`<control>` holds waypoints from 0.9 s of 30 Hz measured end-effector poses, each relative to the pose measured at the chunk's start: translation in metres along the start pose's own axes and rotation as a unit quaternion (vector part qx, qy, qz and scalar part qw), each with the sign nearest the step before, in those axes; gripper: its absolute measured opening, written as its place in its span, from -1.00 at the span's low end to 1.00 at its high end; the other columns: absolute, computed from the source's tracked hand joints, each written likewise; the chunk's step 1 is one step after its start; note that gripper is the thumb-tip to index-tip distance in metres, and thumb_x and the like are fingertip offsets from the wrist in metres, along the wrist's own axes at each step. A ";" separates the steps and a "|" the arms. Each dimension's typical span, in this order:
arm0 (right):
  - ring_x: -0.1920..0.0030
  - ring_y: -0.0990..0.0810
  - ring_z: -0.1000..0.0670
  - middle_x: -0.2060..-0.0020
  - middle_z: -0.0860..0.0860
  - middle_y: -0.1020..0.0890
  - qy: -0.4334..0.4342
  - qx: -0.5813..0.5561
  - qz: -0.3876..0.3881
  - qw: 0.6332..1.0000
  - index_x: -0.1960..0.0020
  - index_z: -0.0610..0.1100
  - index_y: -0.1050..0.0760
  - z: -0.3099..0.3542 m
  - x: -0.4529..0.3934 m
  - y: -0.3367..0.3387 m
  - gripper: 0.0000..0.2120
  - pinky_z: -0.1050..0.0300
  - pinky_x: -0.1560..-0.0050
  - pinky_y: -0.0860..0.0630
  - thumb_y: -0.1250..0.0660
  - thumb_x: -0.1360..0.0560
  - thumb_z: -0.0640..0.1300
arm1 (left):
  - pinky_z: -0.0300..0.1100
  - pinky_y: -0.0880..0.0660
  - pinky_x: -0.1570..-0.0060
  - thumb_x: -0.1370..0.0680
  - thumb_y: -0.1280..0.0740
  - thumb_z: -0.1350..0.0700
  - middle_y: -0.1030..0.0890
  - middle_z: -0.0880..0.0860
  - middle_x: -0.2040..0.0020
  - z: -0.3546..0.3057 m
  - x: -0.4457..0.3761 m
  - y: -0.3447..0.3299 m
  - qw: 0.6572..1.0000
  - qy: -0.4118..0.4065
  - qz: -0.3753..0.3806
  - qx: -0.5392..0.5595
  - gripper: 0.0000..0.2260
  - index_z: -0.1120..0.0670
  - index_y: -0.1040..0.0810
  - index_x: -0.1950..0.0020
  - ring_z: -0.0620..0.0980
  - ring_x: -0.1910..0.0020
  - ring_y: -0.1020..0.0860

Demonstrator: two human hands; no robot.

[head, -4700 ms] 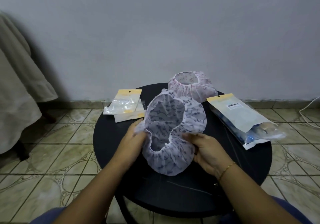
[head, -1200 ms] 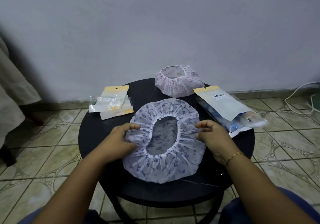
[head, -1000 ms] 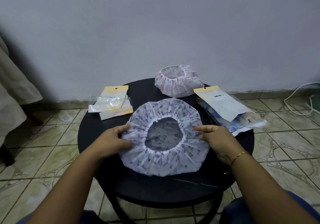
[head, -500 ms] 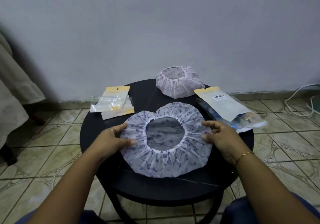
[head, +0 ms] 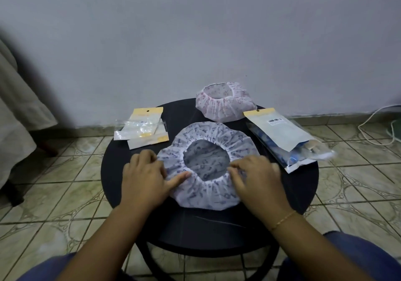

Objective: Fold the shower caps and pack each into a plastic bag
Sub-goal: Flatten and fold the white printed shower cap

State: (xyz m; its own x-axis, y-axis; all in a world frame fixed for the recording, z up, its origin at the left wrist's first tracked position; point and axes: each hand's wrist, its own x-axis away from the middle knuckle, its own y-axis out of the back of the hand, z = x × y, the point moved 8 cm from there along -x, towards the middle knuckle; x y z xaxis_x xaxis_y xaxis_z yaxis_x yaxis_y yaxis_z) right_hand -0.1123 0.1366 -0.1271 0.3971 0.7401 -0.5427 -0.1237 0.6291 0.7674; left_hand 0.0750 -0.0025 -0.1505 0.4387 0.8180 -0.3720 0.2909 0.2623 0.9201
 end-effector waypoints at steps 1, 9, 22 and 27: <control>0.09 -0.57 -0.06 0.19 0.07 -0.61 0.006 0.019 0.031 0.999 0.11 0.02 -0.61 0.006 0.003 -0.006 -0.76 0.08 0.13 -0.25 -0.25 -0.44 0.12 | -0.12 -0.25 0.07 -0.32 0.10 -0.55 -0.45 -0.10 0.05 -0.006 0.000 0.001 1.000 -0.024 -0.011 0.000 -0.34 -0.07 -0.52 0.41 -0.01 -0.03 -0.40; -0.52 0.14 -0.03 -0.53 0.00 0.07 -0.074 0.097 0.352 0.928 -0.54 -0.07 0.14 -0.027 0.024 -0.055 0.01 -0.09 -0.47 0.14 0.00 -0.33 0.53 | -0.04 0.15 -0.45 -0.08 0.20 -0.67 0.05 -0.18 -0.54 -0.014 0.008 -0.044 0.965 -0.105 0.232 0.061 0.09 -0.17 -0.04 -0.52 -0.19 -0.51 0.11; -0.36 -0.25 0.01 -0.32 0.09 -0.39 -0.054 0.053 0.136 0.988 -0.35 0.10 -0.38 -0.031 -0.009 -0.015 -0.60 0.07 -0.28 -0.16 -0.24 -0.53 0.08 | -0.18 -0.31 -0.13 -0.22 0.09 -0.57 -0.58 -0.19 0.17 -0.025 -0.001 -0.003 0.983 -0.137 0.101 0.072 -0.26 -0.20 -0.64 -0.02 -0.22 0.06 -0.52; -0.28 -0.36 0.05 -0.21 0.12 -0.49 -0.030 0.053 0.205 0.977 -0.26 0.08 -0.43 -0.010 0.003 -0.035 -0.56 0.04 -0.15 -0.21 -0.11 -0.51 0.28 | -0.12 -0.33 -0.20 -0.38 -0.26 -0.39 -0.36 -0.14 -0.28 -0.031 0.005 -0.014 0.983 -0.095 0.115 0.104 -0.52 -0.14 -0.52 -0.15 -0.13 -0.26 -0.38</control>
State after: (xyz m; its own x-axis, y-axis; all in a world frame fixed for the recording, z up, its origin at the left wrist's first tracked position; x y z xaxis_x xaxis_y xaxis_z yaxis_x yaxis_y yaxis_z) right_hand -0.1164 0.1189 -0.1590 0.3868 0.9075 -0.1637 -0.1908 0.2524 0.9486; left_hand 0.0473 0.0139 -0.1618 0.6578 0.7285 -0.1913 0.3241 -0.0445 0.9450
